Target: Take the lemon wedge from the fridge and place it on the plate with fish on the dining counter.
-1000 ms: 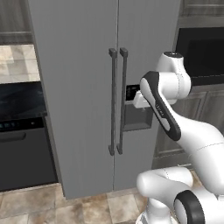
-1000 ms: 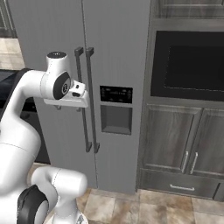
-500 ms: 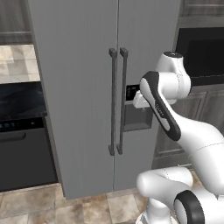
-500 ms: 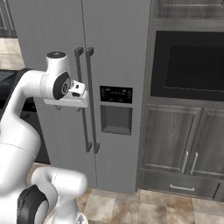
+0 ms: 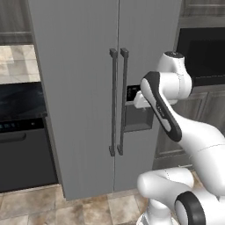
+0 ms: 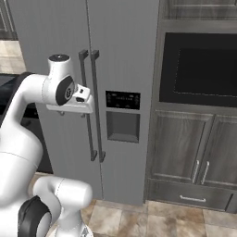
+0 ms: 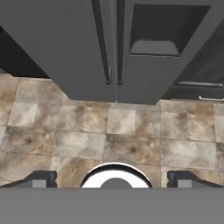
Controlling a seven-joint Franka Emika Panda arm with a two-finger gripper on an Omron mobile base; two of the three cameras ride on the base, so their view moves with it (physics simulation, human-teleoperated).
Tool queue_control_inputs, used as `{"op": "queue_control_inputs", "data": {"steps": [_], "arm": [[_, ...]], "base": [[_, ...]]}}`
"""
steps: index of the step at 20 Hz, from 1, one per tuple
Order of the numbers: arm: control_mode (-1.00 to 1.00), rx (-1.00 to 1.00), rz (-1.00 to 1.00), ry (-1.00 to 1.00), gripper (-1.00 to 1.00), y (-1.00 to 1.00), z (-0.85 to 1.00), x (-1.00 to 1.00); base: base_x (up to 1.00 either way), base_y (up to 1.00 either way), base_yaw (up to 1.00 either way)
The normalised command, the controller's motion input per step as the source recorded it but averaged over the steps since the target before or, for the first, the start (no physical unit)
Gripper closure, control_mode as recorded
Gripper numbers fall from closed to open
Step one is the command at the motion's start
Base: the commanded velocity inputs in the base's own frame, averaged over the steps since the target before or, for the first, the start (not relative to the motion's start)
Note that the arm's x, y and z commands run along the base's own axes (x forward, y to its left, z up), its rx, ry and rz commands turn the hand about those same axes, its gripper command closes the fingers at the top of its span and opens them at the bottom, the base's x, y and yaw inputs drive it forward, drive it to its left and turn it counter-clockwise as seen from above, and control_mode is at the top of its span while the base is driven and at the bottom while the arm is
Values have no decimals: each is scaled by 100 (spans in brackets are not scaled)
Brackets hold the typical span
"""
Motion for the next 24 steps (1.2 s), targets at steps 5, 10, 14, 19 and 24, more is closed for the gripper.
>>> {"op": "queue_control_inputs", "data": {"steps": [5,10,14,19,24], "arm": [[-100,0,0,-19,-100,0,19,0],[-100,-2,1,-40,-100,29,21,0],[-100,-2,0,-39,-100,49,25,5],[-100,0,0,-29,-100,50,15,23],[-100,0,0,-7,-100,11,2,30]], "base": [[0,0,0],[0,0,0],[0,0,0],[0,0,0],[0,0,0]]}}
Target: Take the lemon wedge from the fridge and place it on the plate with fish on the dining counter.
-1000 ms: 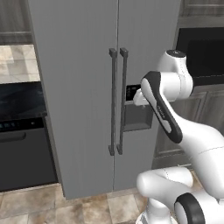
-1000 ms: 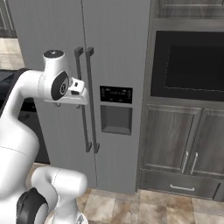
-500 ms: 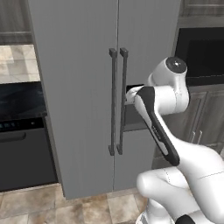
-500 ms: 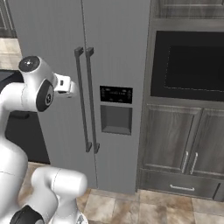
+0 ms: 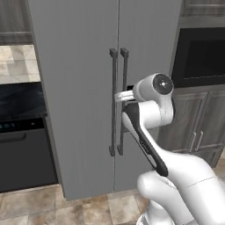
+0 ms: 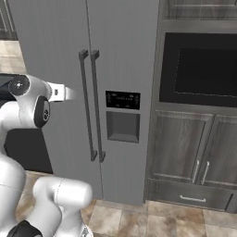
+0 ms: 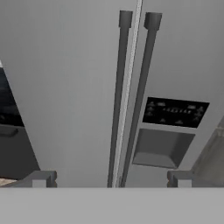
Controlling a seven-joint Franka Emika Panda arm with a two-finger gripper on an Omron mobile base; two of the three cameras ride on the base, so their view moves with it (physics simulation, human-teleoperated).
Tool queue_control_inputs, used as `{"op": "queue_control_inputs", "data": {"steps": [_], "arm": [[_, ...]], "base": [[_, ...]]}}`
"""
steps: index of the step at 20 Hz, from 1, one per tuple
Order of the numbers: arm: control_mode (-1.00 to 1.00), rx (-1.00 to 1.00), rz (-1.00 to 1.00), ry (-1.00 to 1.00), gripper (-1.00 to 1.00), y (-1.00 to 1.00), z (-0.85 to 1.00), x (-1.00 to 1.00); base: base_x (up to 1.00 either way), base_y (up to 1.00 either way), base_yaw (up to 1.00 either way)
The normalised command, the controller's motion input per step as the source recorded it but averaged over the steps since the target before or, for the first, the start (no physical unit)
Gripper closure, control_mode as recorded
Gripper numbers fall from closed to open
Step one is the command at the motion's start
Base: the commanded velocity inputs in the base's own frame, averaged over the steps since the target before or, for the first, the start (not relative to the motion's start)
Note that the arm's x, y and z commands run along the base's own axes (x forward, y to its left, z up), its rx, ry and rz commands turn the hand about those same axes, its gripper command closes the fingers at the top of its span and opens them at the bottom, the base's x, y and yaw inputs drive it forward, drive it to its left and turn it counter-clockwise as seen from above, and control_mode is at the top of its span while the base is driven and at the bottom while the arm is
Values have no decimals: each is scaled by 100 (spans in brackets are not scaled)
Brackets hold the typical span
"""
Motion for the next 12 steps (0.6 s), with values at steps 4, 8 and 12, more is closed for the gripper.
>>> {"op": "queue_control_inputs", "data": {"steps": [4,8,12], "arm": [[-100,0,-3,3,-100,0,0,56],[-100,0,0,6,-100,-16,-5,53],[-100,3,0,4,-100,-11,0,39]], "base": [[0,0,0],[0,0,0],[0,0,0]]}}
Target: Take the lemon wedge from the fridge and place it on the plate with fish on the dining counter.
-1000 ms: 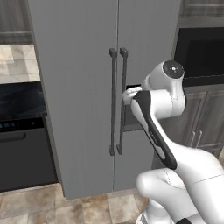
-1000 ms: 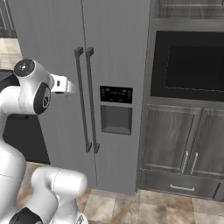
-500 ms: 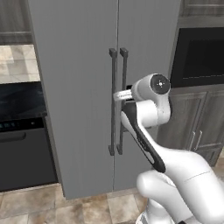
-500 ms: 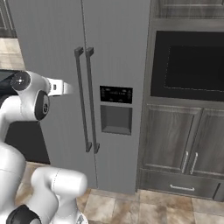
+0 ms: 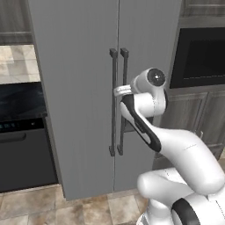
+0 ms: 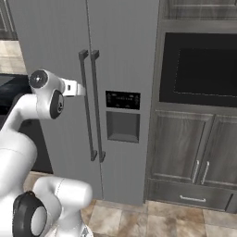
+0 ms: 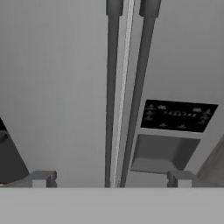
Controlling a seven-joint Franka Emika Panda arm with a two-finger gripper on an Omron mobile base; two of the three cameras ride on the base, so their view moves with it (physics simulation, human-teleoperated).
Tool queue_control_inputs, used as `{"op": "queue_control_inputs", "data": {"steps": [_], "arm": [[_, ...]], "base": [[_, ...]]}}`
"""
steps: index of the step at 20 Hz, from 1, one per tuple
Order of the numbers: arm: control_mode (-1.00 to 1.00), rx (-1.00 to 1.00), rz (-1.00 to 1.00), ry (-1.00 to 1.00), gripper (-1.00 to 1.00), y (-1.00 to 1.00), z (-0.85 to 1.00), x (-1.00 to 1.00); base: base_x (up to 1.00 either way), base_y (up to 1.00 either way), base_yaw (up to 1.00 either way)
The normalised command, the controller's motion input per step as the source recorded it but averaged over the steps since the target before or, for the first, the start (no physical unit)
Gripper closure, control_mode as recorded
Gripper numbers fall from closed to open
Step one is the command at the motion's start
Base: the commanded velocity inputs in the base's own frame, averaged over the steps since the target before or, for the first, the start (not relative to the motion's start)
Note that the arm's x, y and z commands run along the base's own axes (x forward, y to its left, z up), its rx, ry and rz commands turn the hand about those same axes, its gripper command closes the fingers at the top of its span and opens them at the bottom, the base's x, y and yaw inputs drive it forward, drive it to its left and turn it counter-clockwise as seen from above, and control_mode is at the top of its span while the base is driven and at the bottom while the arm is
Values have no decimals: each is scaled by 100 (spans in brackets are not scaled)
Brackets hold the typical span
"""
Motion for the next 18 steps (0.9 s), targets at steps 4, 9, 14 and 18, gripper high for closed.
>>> {"op": "queue_control_inputs", "data": {"steps": [4,9,14,18], "arm": [[-100,0,0,8,-100,0,0,45],[-100,0,0,4,-100,0,-16,35],[-100,0,0,8,-100,0,-20,47],[-100,0,0,9,-100,0,-39,38]], "base": [[0,0,0],[0,0,0],[0,0,0],[0,0,0]]}}
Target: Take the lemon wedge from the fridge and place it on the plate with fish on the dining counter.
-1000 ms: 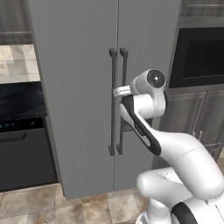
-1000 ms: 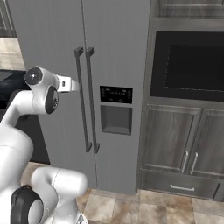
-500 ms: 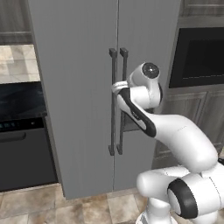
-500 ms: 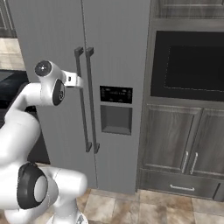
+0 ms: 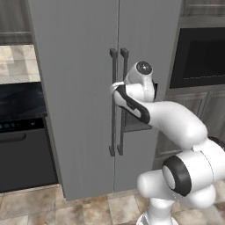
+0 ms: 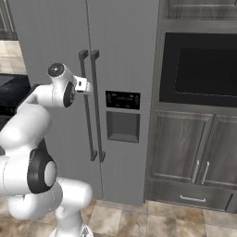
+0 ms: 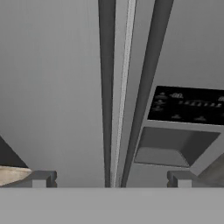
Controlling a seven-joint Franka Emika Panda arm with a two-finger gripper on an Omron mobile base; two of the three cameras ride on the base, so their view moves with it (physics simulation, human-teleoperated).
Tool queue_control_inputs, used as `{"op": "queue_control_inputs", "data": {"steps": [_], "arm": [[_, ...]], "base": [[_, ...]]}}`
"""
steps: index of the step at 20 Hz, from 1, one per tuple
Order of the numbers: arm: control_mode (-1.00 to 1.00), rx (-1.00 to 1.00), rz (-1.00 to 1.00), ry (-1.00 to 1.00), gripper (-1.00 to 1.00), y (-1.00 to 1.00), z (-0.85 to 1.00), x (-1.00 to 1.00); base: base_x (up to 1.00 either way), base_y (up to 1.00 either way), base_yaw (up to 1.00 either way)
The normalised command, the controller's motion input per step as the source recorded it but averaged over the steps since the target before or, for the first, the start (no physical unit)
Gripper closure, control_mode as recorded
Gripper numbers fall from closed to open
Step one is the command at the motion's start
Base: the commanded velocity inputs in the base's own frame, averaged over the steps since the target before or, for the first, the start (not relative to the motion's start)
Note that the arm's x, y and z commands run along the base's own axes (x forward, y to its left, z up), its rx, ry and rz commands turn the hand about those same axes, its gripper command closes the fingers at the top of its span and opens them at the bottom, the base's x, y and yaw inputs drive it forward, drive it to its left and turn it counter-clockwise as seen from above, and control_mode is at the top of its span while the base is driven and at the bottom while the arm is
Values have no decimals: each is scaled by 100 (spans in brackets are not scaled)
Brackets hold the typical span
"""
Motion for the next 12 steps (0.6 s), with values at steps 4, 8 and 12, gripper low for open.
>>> {"op": "queue_control_inputs", "data": {"steps": [4,8,12], "arm": [[-100,0,0,3,-100,0,-29,30],[-100,0,0,0,-100,6,-27,21],[-100,0,0,-2,-100,9,-23,19]], "base": [[0,0,0],[0,0,0],[0,0,0]]}}
